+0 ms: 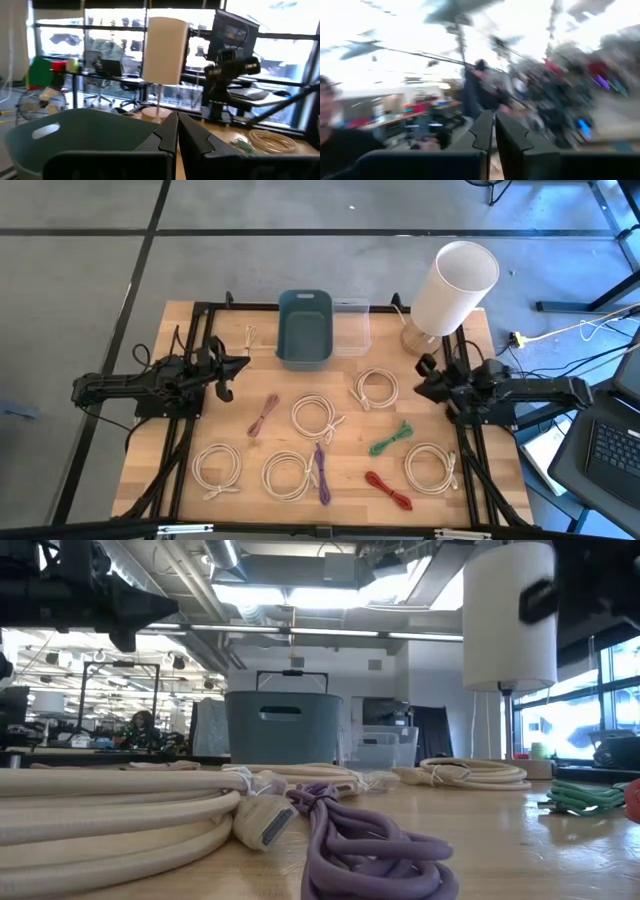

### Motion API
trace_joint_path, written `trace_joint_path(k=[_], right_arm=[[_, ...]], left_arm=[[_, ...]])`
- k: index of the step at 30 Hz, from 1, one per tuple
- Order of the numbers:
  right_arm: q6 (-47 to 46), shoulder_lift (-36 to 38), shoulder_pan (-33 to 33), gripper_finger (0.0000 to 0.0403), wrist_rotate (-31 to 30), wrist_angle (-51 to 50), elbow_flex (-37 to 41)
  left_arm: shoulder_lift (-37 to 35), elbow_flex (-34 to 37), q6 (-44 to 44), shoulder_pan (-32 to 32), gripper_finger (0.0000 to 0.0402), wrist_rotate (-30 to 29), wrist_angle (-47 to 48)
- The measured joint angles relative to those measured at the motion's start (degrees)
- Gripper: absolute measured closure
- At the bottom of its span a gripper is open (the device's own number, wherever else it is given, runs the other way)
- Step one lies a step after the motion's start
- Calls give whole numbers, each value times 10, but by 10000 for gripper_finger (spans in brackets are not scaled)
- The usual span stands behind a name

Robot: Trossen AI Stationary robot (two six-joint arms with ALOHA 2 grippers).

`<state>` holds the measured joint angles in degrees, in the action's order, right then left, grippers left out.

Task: Pick & Place USB Port
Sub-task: Put the white charger cable into the transparent bin

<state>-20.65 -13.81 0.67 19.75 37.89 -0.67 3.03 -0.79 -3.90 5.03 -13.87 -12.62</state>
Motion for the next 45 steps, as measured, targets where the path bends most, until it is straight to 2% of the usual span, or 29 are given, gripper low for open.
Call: trace_joint_path(k=[3,7,12,16,19,23,25,28,30,33,34,35,38,42,45], right_arm=[[40,-23,-8,377,25,45,0],[46,-51,-22,377,49,51,-2],[80,-109,-54,377,99,53,-60],[161,-198,-91,377,119,41,-129],[201,-291,-112,377,120,18,-197],[216,-419,-133,377,118,-100,-314],[218,-476,-137,377,98,-213,-378],[197,-550,-137,377,20,-415,-469],[154,-595,-137,377,-40,-531,-513],[91,-641,-137,377,-116,-642,-552],[74,-653,-137,377,-139,-661,-558],[60,-661,-137,377,-158,-678,-560],[43,-675,-137,377,-199,-692,-562],[44,-674,-137,377,-231,-685,-562],[46,-669,-137,377,-232,-681,-562]], left_arm=[[0,0,0,0,393,-3,0],[0,0,-11,0,396,4,0],[0,0,5,0,394,6,0],[0,-1,6,0,394,7,0],[0,-1,6,0,397,7,0],[0,-1,6,0,396,4,15],[0,-1,7,0,394,-9,36],[0,-4,7,0,389,-48,89],[0,-26,7,0,384,-82,155],[2,-89,-6,0,374,-148,301],[8,-110,-24,0,369,-171,343],[16,-119,-50,0,364,-193,340],[39,-154,-51,0,346,-199,334],[122,-198,-108,14,317,-259,403],[212,-236,-152,40,295,-253,422]])
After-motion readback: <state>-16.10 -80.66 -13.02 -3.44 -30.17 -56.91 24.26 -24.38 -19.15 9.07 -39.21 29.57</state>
